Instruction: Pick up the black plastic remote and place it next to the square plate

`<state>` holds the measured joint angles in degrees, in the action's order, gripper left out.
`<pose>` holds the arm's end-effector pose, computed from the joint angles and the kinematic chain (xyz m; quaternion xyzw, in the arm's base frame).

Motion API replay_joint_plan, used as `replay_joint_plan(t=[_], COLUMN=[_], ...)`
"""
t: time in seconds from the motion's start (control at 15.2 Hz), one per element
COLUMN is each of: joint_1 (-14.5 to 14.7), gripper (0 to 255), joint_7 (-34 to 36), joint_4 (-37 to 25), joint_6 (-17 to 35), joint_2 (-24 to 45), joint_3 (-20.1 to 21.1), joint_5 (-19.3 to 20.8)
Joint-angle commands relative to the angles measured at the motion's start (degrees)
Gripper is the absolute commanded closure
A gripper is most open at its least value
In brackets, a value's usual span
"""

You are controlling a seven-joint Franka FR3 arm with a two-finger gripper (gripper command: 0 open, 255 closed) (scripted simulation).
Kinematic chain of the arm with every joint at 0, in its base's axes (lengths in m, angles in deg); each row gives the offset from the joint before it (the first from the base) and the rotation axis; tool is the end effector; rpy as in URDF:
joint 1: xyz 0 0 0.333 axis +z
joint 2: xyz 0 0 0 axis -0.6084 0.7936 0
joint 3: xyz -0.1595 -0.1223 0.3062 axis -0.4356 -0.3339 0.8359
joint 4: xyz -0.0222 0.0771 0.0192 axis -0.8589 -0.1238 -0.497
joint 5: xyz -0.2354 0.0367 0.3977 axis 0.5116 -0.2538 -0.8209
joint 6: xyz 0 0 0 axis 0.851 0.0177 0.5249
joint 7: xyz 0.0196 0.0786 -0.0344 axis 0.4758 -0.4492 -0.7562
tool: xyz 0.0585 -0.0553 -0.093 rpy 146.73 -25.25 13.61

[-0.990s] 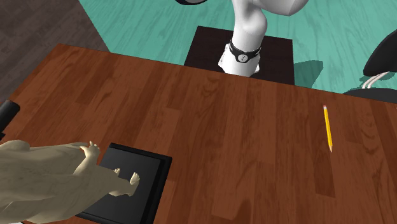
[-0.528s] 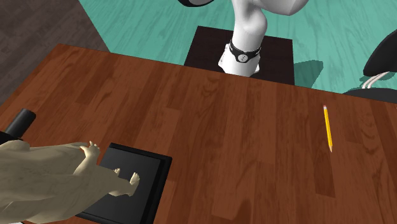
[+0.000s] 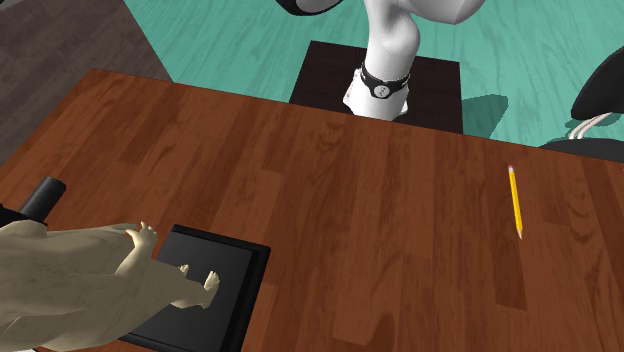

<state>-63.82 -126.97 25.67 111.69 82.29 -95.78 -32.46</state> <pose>0.6217 -0.5941 0.3573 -0.9984 0.0395 0.0034 0.0408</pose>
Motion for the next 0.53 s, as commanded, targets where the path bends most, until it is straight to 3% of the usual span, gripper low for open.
replay_joint_plan(t=[0.0, 0.07, 0.13, 0.46], joint_1=[0.0, 0.0, 0.0, 0.0], gripper=[255, 255, 0, 0], joint_7=[0.0, 0.0, 0.0, 0.0], joint_4=[0.0, 0.0, 0.0, 0.0], joint_6=[0.0, 0.0, 0.0, 0.0], joint_2=[0.0, 0.0, 0.0, 0.0], joint_3=[0.0, 0.0, 0.0, 0.0], joint_5=[0.0, 0.0, 0.0, 0.0])
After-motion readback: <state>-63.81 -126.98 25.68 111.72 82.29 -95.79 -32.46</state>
